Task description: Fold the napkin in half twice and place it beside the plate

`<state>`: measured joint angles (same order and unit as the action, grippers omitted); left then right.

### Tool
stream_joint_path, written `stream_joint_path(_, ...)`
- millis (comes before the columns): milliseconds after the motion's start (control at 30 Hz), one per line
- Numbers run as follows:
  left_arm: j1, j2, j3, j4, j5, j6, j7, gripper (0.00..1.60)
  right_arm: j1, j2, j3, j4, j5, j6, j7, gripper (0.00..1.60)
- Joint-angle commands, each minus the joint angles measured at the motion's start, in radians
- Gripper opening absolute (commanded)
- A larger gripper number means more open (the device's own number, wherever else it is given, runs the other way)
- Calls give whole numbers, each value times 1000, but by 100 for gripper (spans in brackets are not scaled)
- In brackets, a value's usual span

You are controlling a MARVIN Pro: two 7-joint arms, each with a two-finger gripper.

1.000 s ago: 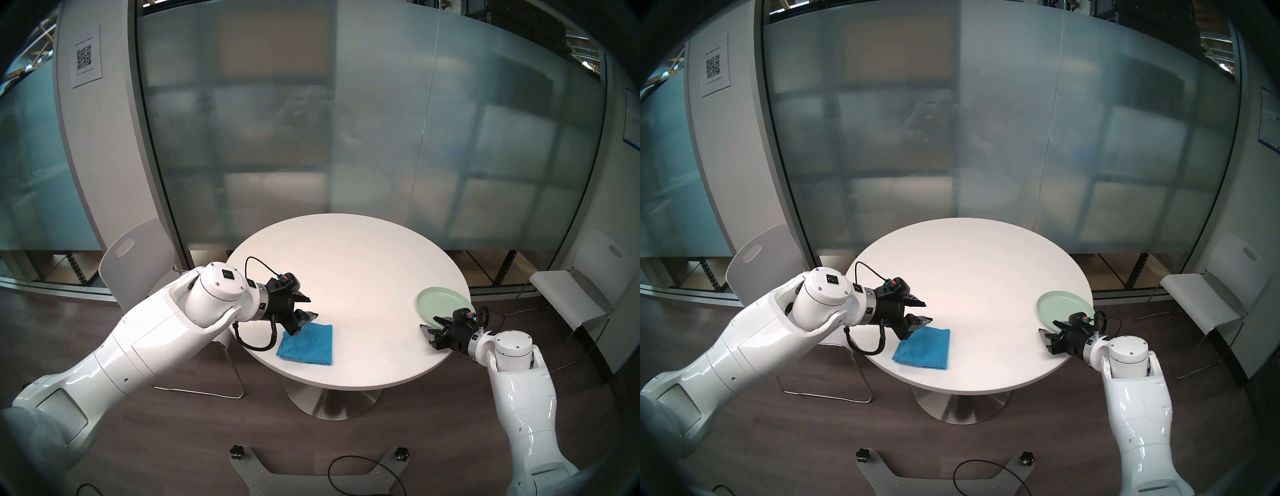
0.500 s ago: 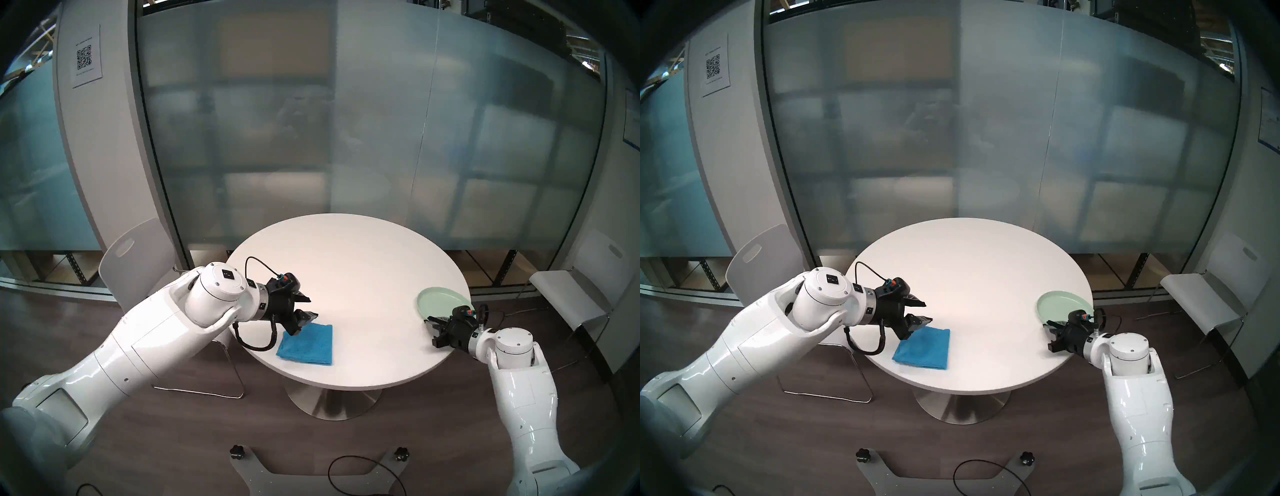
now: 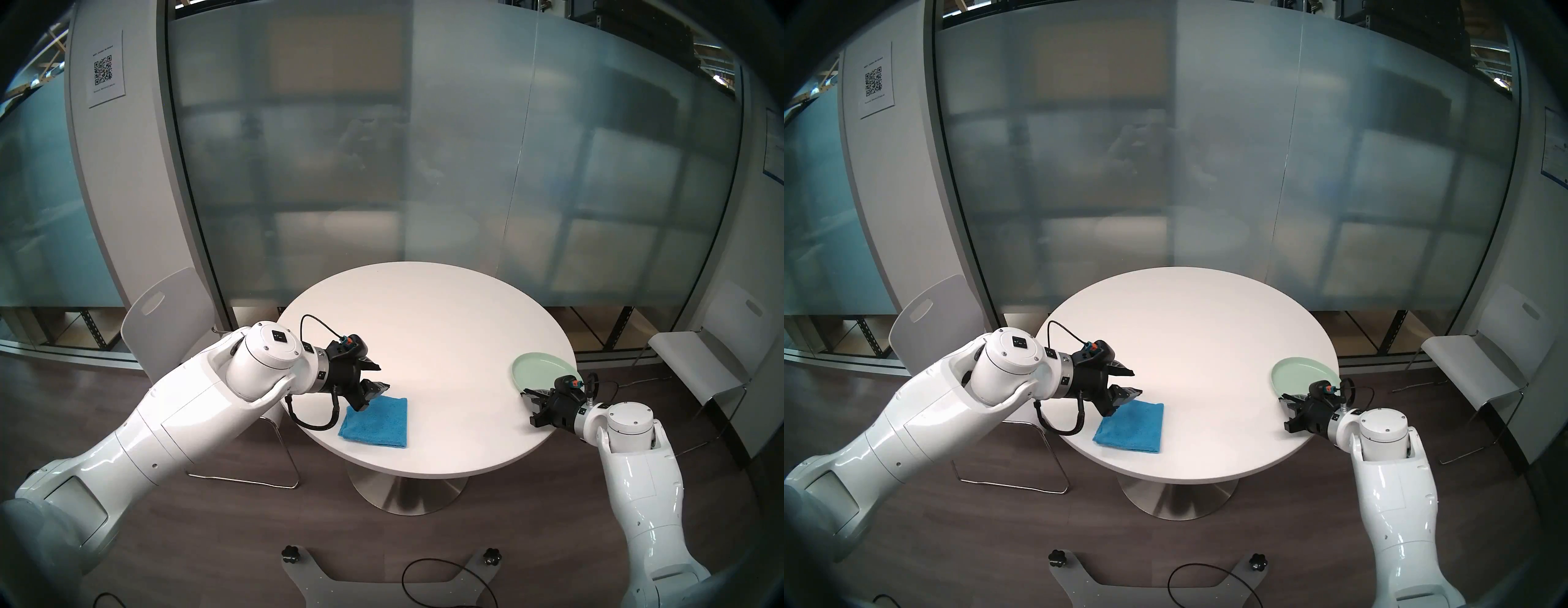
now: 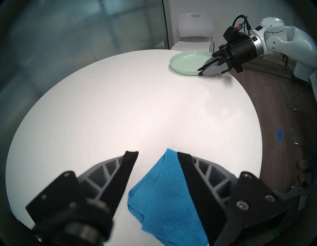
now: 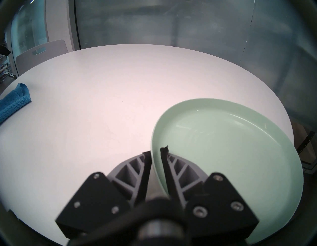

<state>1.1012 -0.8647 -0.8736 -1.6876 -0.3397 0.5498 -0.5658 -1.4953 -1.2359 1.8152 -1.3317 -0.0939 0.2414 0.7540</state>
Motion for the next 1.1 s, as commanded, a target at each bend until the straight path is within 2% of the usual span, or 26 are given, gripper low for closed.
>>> stream_joint_path(0,-15,1,-9,-14,1,-3,-2,112,9,1,2,-16,1,-5,-3,35)
stream_joint_path(233,-15,1,-8,-14,1,-3,-2,112,8,3,1,-19,10,-9,7,23)
stream_joint_path(267,-15,1,-8,-14,1,-3,-2,112,6,2,1,-22,12,-11,8,18)
stream_joint_path(300,-15,1,-8,-14,1,-3,-2,112,3,1,1,-26,13,-11,11,0)
stream_joint_path(667,-15,2,-8,-14,0,-4,-2,112,-33,-10,-1,-81,19,4,40,0)
stream_joint_path(1067,-15,2,-8,-13,0,-4,-1,112,-103,-34,-23,-191,22,26,86,0)
